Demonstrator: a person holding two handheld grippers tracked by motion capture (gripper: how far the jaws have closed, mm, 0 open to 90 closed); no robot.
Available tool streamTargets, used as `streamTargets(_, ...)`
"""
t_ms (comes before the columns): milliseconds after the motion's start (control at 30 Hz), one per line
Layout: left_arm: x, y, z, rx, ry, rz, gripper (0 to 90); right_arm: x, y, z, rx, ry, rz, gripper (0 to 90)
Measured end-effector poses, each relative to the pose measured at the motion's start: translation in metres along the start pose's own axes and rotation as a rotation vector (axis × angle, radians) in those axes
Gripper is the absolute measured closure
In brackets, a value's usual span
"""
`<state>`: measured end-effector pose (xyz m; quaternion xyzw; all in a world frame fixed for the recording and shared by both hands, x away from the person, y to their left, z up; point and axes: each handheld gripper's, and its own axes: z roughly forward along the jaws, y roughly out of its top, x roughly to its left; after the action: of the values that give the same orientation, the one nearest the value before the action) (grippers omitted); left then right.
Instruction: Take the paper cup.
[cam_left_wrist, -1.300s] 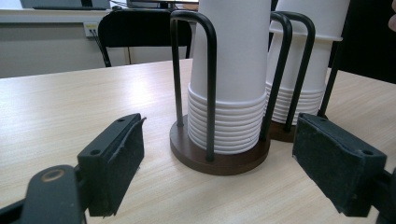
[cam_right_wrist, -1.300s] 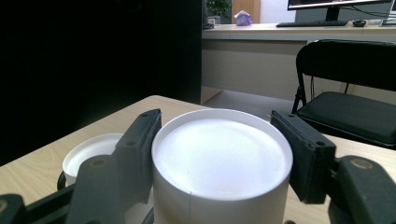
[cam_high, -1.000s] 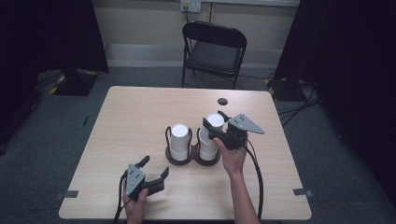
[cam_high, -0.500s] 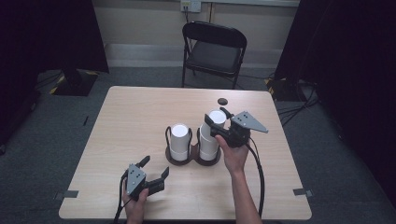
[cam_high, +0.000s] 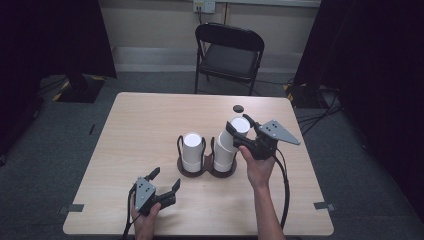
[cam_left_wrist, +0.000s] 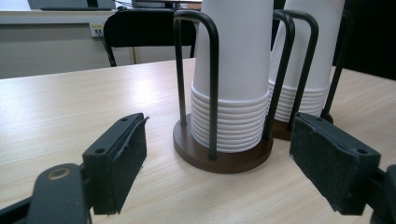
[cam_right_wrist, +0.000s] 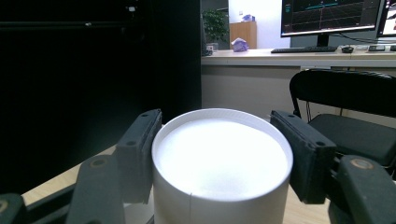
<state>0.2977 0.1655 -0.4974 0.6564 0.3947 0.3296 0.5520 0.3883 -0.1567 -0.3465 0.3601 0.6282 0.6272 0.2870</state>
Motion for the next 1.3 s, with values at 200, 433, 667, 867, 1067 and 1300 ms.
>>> streamTargets(200,0.001,0.001,-0.002,0.001,-0.075,-0.020,18.9,-0.005,-0.001,-0.021,-0.019,0.003,0.046,36.2)
streamTargets(433,0.002,0.002,-0.006,-0.006,-0.142,-0.066,20.4,-0.007,-0.007,-0.040,-0.050,0.007,0.103,36.2)
streamTargets(667,0.000,0.004,-0.005,-0.005,-0.195,-0.096,20.7,0.000,-0.016,-0.052,-0.041,0.022,0.133,36.3)
streamTargets(867,-0.005,0.006,-0.003,-0.004,-0.230,-0.108,25.4,0.008,-0.031,-0.062,-0.042,0.043,0.177,36.2)
streamTargets(1067,-0.011,0.013,0.000,-0.018,-0.254,-0.087,28.7,0.013,-0.044,-0.067,-0.039,0.070,0.227,36.3)
streamTargets(1300,-0.017,0.015,0.007,-0.019,-0.311,-0.077,33.8,0.019,-0.062,-0.067,-0.037,0.099,0.292,36.3)
